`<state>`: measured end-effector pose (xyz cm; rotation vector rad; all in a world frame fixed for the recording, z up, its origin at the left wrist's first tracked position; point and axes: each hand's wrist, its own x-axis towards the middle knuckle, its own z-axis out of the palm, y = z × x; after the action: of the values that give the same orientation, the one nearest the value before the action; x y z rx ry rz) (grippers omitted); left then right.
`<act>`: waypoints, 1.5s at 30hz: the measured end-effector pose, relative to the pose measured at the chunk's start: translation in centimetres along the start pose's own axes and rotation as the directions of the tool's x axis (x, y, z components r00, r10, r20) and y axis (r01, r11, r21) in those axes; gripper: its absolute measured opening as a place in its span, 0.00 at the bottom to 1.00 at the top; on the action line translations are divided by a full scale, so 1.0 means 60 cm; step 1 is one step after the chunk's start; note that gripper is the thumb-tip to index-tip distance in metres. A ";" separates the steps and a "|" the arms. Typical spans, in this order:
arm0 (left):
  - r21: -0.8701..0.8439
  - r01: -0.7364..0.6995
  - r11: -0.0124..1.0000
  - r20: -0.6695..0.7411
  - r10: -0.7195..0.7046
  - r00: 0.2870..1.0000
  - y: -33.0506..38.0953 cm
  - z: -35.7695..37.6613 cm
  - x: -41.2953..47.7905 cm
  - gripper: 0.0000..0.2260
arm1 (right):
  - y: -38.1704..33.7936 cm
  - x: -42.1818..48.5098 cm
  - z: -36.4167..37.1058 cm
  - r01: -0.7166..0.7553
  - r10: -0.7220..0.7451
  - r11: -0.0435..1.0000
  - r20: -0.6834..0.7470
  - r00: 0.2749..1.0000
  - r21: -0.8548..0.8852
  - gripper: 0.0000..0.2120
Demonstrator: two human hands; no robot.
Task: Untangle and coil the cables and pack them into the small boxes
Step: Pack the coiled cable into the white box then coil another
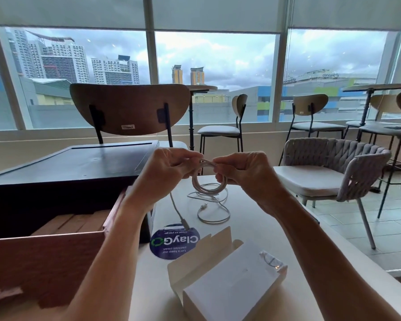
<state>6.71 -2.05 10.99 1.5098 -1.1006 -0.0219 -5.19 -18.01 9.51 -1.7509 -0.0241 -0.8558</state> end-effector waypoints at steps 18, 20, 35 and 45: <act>0.041 0.216 0.976 -0.171 -0.206 0.964 -0.059 0.010 -0.002 0.03 | -0.033 -0.008 -0.021 -0.192 0.167 0.770 0.099 0.981 0.608 0.08; -0.100 0.274 0.957 -0.253 -0.291 0.923 -0.056 0.005 -0.004 0.03 | -0.030 -0.007 -0.022 -0.220 0.193 0.759 0.111 0.975 0.612 0.08; -0.776 0.352 0.523 0.114 -0.432 0.894 0.012 0.036 0.003 0.10 | -0.013 -0.005 -0.004 -0.208 0.255 0.779 0.003 0.967 0.591 0.07; -0.603 0.435 0.669 0.305 -0.310 0.900 0.033 0.048 -0.005 0.13 | -0.023 -0.007 0.008 -0.088 0.209 0.863 -0.193 0.959 0.497 0.07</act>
<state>3.71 -3.77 11.54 1.0544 -0.7648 -0.7819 -5.81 -16.93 10.35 -1.1534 0.0544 -0.8551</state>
